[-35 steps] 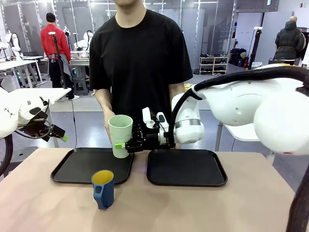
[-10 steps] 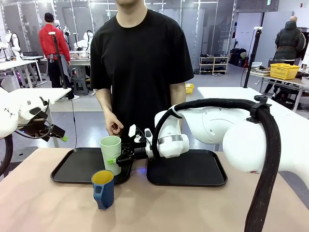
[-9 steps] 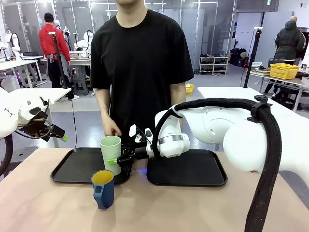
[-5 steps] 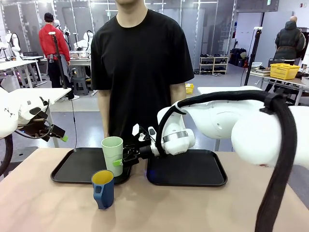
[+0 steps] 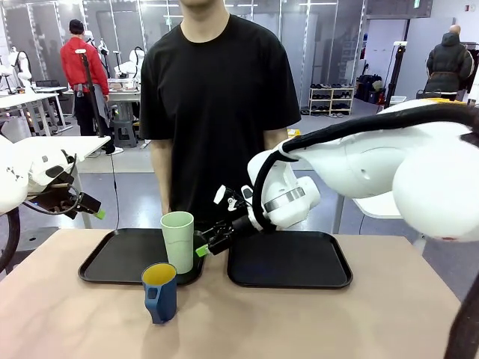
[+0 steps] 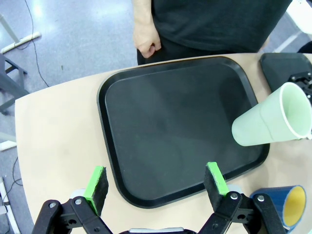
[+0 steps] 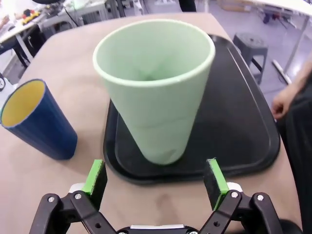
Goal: Sort and store the cups by type.
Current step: Place the picked Reusable plastic cup into the Flat Tray indicated by the person.
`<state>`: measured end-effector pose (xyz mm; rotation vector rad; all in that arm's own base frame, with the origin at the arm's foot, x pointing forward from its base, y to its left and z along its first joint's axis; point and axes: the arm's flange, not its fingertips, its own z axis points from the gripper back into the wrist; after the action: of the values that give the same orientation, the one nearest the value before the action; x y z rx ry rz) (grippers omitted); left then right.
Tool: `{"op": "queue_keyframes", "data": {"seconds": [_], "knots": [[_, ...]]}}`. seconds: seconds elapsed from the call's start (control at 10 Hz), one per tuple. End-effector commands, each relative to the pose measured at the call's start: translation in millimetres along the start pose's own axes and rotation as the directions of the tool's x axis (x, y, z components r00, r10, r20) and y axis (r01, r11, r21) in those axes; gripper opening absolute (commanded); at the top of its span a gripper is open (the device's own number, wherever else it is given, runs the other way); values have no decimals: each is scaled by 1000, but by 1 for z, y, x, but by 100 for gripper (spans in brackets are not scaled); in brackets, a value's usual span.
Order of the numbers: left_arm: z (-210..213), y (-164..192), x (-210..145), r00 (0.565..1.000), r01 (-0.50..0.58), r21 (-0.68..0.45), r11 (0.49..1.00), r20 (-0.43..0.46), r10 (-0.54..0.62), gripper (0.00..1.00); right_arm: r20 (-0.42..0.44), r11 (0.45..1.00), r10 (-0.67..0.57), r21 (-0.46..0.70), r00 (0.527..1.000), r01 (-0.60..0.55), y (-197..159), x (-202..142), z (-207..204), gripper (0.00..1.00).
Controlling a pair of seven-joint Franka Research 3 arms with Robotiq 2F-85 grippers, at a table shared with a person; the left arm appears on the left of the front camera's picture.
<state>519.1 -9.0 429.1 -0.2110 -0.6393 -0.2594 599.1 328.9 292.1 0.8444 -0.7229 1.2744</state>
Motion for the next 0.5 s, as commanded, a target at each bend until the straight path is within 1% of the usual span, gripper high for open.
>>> {"op": "queue_keyframes", "data": {"seconds": [0.0,0.1,0.2,0.3,0.4], "knots": [[1,0,1,1000,-8,-2,1000,5,8,100,-105,998,-47,-35,993,44,15,8,15,100],[1,0,1,1000,-8,-2,1000,5,8,100,-148,997,-60,-50,987,53,19,11,21,100],[1,0,1,1000,-8,-2,1000,5,8,100,-148,997,-64,-52,987,57,22,13,25,100],[1,0,1,1000,-8,-2,1000,5,8,100,-171,997,-63,-58,983,54,24,14,29,100],[1,0,1,1000,-8,-2,1000,5,8,100,-119,999,-27,-48,993,21,14,10,21,100]]}}
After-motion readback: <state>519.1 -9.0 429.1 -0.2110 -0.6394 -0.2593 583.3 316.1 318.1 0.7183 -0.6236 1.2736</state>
